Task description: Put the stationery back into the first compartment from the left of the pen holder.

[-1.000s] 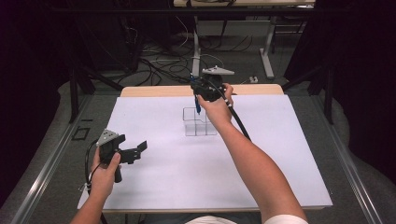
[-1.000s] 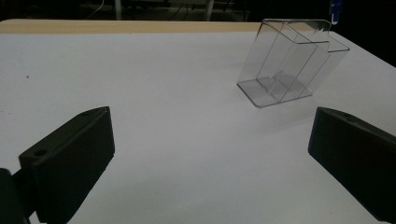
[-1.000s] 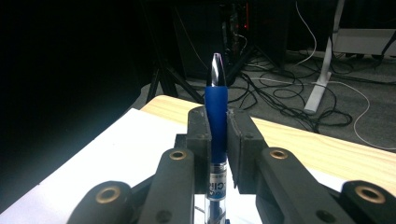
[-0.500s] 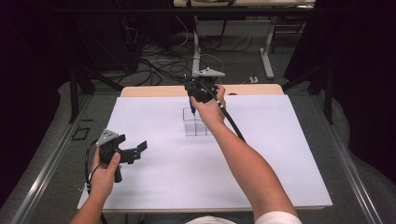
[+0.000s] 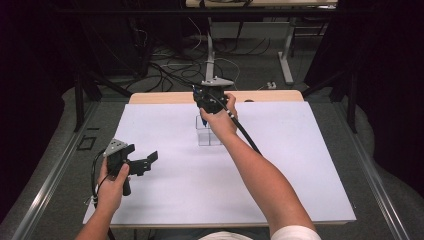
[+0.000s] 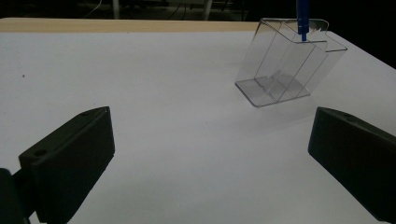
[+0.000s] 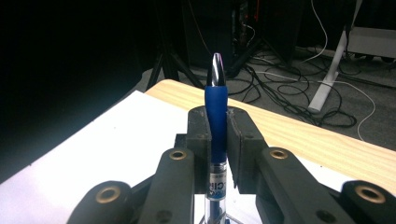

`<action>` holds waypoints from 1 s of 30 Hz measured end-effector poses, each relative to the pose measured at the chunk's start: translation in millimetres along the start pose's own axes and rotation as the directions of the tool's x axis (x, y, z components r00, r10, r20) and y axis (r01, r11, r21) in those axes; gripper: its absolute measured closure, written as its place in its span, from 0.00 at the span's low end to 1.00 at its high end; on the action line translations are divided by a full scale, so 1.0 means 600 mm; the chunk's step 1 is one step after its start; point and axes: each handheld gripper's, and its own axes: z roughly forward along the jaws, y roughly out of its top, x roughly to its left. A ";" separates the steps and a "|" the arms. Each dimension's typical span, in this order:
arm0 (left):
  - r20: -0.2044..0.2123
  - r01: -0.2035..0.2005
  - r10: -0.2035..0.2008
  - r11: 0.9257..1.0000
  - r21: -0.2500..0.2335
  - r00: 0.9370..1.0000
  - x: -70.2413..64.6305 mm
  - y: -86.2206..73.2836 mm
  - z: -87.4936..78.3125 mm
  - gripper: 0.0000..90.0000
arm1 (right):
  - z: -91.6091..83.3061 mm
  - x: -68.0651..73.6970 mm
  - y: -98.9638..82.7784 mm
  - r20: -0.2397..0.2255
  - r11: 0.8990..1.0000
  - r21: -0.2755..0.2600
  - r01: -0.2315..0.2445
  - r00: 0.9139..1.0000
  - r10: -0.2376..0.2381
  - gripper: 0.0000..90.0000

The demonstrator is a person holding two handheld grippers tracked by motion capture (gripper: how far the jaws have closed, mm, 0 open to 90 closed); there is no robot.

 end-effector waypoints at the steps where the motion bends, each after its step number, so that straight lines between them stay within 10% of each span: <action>1: 0.000 0.000 0.000 1.000 0.000 1.000 0.000 0.000 0.000 0.01 | 0.001 0.000 -0.001 -0.001 1.000 0.005 0.004 1.000 -0.004 0.89; 30: 0.001 0.001 -0.001 1.000 -0.001 1.000 0.000 0.000 0.001 0.01 | 0.011 0.004 -0.027 -0.043 0.994 0.105 0.032 0.999 -0.028 0.85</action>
